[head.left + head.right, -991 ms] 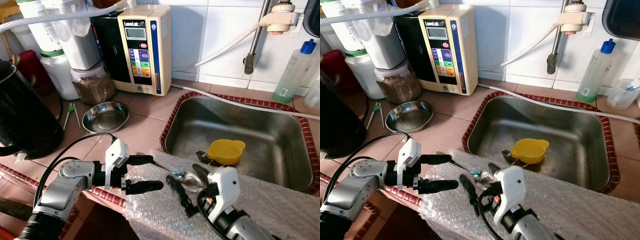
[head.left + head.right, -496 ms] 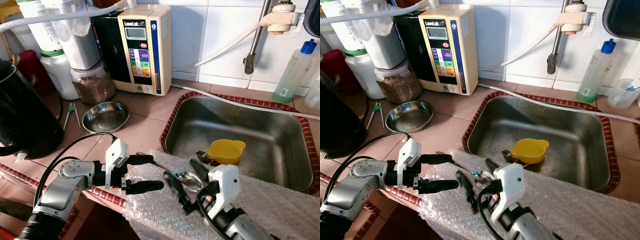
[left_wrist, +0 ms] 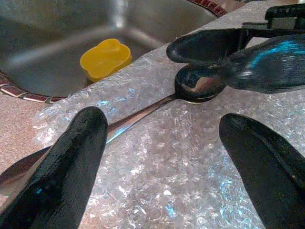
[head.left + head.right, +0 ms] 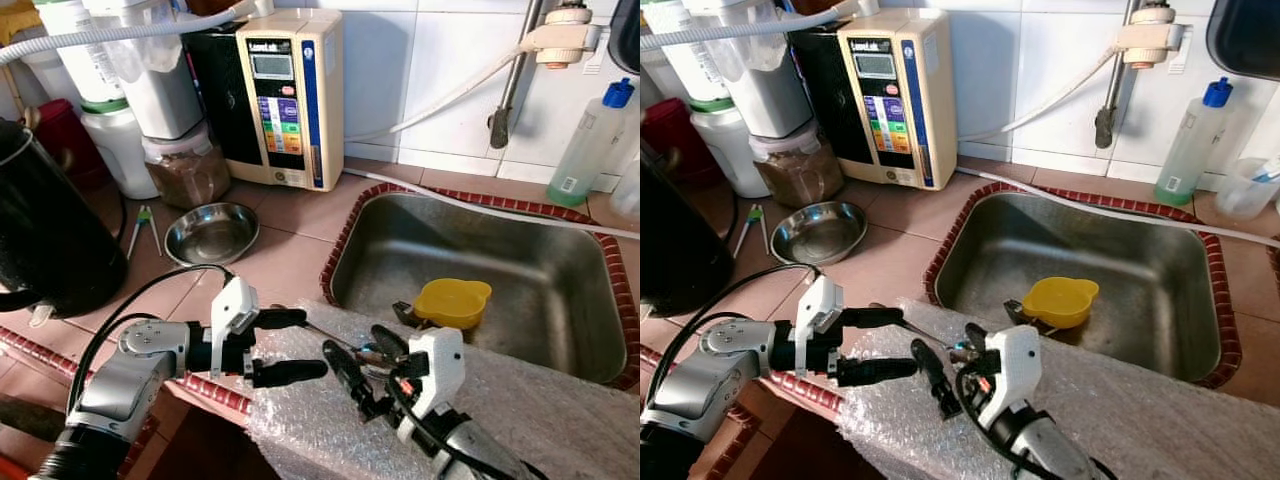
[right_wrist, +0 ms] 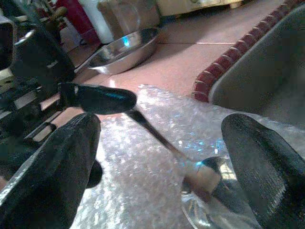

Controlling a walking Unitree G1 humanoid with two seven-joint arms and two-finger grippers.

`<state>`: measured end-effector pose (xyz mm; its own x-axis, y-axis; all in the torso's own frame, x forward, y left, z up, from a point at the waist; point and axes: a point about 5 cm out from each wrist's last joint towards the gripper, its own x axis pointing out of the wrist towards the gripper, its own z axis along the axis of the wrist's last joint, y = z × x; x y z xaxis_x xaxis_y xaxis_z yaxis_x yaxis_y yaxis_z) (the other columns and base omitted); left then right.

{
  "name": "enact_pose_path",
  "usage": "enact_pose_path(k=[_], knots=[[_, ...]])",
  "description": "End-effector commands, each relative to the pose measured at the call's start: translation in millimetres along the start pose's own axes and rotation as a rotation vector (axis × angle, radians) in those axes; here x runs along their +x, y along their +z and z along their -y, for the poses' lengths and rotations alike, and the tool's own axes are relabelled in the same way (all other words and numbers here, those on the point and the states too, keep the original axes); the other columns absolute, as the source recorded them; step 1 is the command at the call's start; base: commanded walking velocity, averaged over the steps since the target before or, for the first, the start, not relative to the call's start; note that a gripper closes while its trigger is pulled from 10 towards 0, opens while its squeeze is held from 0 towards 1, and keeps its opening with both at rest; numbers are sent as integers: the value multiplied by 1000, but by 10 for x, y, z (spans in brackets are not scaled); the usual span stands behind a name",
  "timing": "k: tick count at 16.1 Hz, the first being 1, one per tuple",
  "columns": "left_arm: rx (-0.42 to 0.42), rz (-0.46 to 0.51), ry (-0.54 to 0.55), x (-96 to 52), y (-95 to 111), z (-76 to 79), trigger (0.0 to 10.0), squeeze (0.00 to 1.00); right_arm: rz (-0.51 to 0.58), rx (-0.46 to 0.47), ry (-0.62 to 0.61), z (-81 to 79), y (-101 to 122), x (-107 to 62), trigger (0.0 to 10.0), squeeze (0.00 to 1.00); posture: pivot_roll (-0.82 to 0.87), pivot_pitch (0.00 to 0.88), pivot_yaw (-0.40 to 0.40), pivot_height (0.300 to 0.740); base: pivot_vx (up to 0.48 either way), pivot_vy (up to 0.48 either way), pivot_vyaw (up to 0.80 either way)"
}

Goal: Kitchen organization

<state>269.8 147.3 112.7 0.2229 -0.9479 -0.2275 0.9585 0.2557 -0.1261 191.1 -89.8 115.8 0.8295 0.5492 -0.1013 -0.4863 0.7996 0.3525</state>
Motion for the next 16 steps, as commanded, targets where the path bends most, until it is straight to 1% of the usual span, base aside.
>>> enact_pose_path(k=[1,2,3,4,5,6,7,8,9,10,11,12,13,14,15,16], knots=[[20,-1,4,-18,39,4,10000,0,4,19,-6,18,-8,30,10000,478,-56,26,101,740,0,0,0],[20,-1,4,-17,38,6,10000,0,4,29,-9,30,-15,45,8314,482,-57,26,101,740,0,0,0],[19,0,3,-13,36,10,10000,0,-14,54,-12,38,-52,71,902,482,-57,29,100,740,0,0,0],[19,0,2,-10,36,14,10000,0,-28,71,-14,40,-79,86,902,482,-56,28,98,740,0,0,0],[19,0,2,-10,35,18,10000,0,-46,83,-13,37,-110,94,0,478,-55,30,98,740,0,0,0],[18,0,3,-11,34,20,10000,0,-67,97,-13,31,-144,91,39,475,-54,30,95,740,0,0,0],[17,-3,5,-20,27,21,10000,0,-118,99,3,13,-215,47,275,459,-54,31,92,740,0,0,0],[14,-5,7,-25,20,18,10000,0,-138,101,25,-10,-230,5,5961,161,-54,30,92,740,0,0,0],[13,-4,8,-25,18,16,10000,0,-133,107,20,-8,-211,-1,8706,133,-54,29,92,740,0,0,0],[15,-3,10,-22,24,7,10000,0,-92,109,30,-20,-112,-17,10000,94,-54,25,92,740,0,0,0],[15,-2,11,-20,28,5,10000,0,-82,112,32,-23,-86,-19,10000,94,-54,25,92,740,0,0,0],[16,-2,13,-18,31,-2,10000,0,-77,107,36,-27,-44,-29,10000,35,-55,21,95,740,0,0,0],[17,-2,13,-17,34,-4,10000,0,-78,95,45,-41,-23,-45,10000,0,-55,20,96,740,0,0,0],[19,-1,13,-16,37,-7,10000,0,-76,77,46,-48,-1,-60,10000,0,-55,20,97,740,0,0,0],[20,1,16,-16,44,-13,10000,0,-56,56,44,-60,48,-81,10000,1000,-57,17,99,740,0,0,0],[23,3,18,-15,53,-23,10000,0,-54,-16,34,-58,97,-117,10000,1000,-58,16,99,740,0,0,0]])
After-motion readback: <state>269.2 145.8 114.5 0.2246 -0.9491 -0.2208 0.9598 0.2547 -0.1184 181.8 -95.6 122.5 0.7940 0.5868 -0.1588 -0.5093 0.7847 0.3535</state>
